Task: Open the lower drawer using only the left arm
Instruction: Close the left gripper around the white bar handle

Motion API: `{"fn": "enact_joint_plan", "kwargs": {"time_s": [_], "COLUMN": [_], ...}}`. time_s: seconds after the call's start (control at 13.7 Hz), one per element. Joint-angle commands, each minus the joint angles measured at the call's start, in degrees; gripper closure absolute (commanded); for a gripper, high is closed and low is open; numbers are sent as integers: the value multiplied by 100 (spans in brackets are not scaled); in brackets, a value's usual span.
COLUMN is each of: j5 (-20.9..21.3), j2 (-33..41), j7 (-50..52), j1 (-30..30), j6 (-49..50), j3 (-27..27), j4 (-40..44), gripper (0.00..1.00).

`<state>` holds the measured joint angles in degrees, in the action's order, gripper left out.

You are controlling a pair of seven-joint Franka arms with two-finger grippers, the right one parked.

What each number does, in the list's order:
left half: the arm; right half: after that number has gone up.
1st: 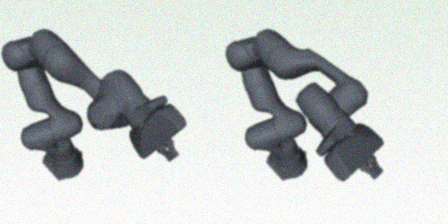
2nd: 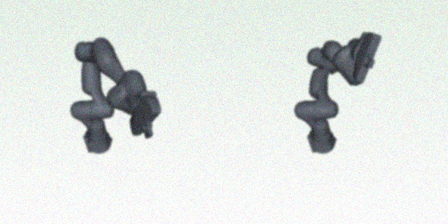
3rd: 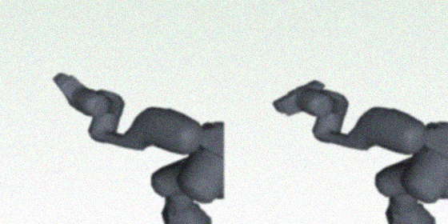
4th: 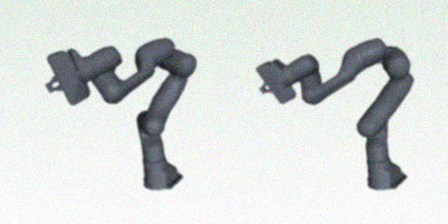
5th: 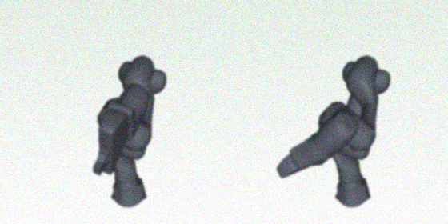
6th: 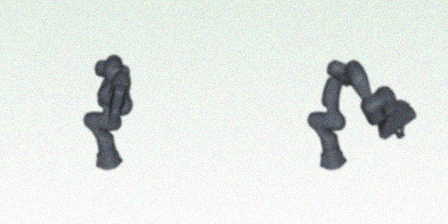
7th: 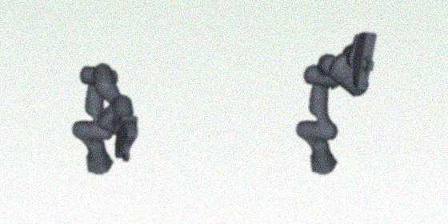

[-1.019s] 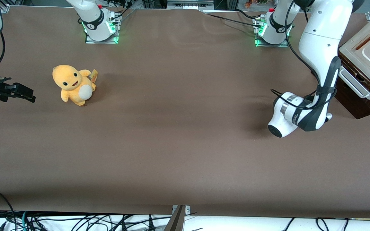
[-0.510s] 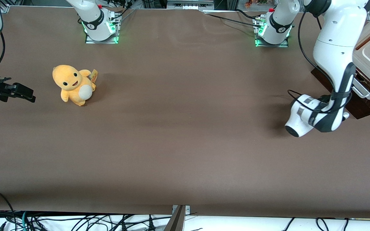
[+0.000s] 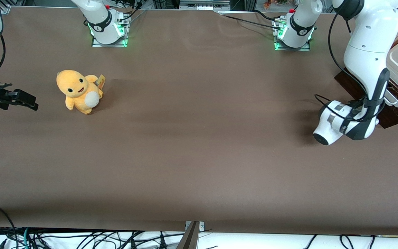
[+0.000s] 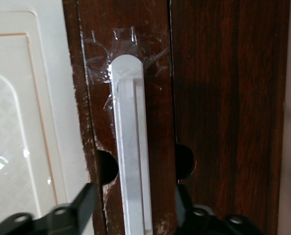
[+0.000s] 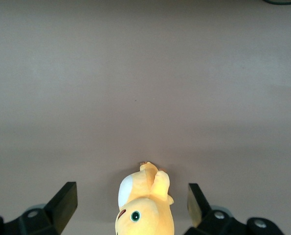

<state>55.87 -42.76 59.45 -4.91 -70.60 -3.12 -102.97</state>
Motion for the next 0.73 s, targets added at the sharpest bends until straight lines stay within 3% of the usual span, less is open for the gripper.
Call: {"fn": "enact_joint_plan", "kwargs": {"time_s": [0.0,0.36,0.66], "j5": [108,64,-173], "j2": [119,197,364], "j7": [-4,-12,-21], "j1": [-142,-247,-256], "j6": [-138,-164,-164], "j3": [-75,-119,-145], "j4": [-196,-241,-232], "gripper": [37,51,73]}}
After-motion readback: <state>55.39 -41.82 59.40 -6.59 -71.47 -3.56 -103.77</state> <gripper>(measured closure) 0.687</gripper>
